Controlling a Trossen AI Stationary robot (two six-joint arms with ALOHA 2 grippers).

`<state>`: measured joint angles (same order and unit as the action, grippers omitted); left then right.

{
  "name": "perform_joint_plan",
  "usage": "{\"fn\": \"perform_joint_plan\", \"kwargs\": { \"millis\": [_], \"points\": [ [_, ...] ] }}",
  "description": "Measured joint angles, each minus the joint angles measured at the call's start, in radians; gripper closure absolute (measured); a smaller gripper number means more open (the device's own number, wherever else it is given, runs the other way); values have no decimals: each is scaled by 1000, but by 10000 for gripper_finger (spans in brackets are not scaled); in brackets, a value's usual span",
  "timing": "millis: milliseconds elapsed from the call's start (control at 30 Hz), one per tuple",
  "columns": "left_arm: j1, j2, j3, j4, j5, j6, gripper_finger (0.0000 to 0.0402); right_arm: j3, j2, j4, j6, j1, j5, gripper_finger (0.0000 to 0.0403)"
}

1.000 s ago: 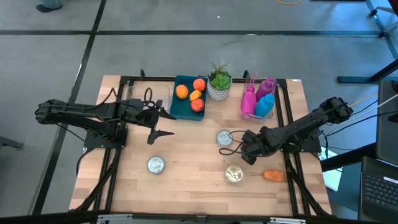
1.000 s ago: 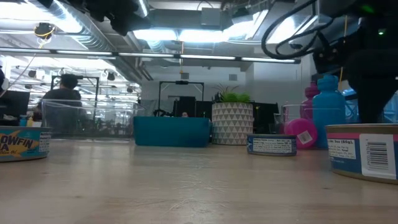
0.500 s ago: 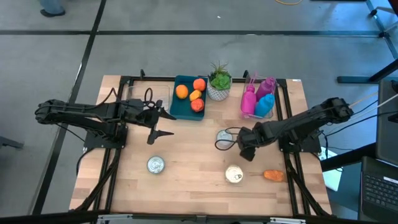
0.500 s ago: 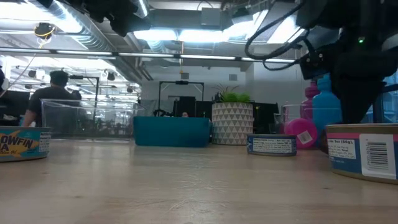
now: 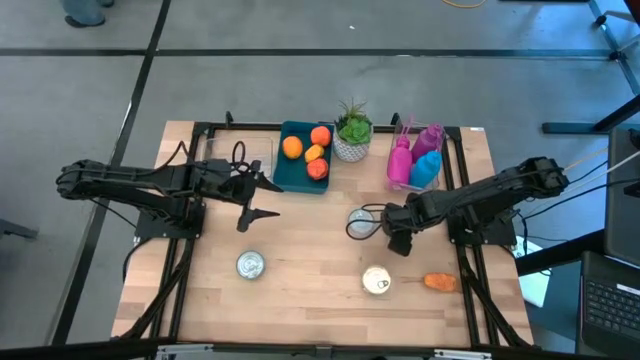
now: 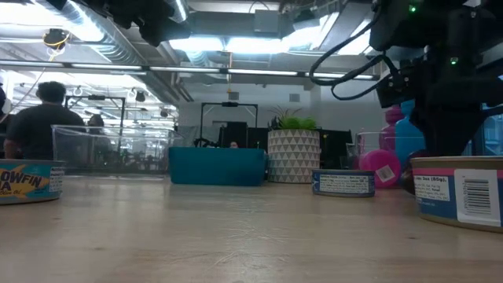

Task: Pick & Place Food Item
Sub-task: Put the apple into the blue bin

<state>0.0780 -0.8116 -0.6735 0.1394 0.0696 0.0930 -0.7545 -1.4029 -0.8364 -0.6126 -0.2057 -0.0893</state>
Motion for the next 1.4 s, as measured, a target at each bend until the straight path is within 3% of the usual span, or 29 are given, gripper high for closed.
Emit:
{"fn": "perform_joint_plan", "kwargs": {
  "millis": [233, 500, 700, 833, 1133, 1300, 1400],
  "points": [
    [0, 0, 0, 0, 0, -1, 109, 2, -3, 119, -5, 2, -24, 239],
    [0, 0, 0, 0, -60, -1, 109, -38, -6, 189, -4, 2, -82, 207],
    [0, 0, 41, -45, -84, -9, 109, -141, -5, 193, 49, 2, -95, 217],
    [4, 0, 154, -235, -121, -55, 109, -242, -5, 203, 109, -1, -135, 226],
    [5, -6, 434, -907, -84, -129, 109, -431, -3, 354, 272, -1, -156, 209],
    [5, -51, 447, -1053, -66, -157, 109, -502, -3, 414, 336, -1, -154, 207],
    [5, -118, 413, -1121, -1, -132, 108, -521, -3, 432, 351, -1, -152, 207]
  ]
}}
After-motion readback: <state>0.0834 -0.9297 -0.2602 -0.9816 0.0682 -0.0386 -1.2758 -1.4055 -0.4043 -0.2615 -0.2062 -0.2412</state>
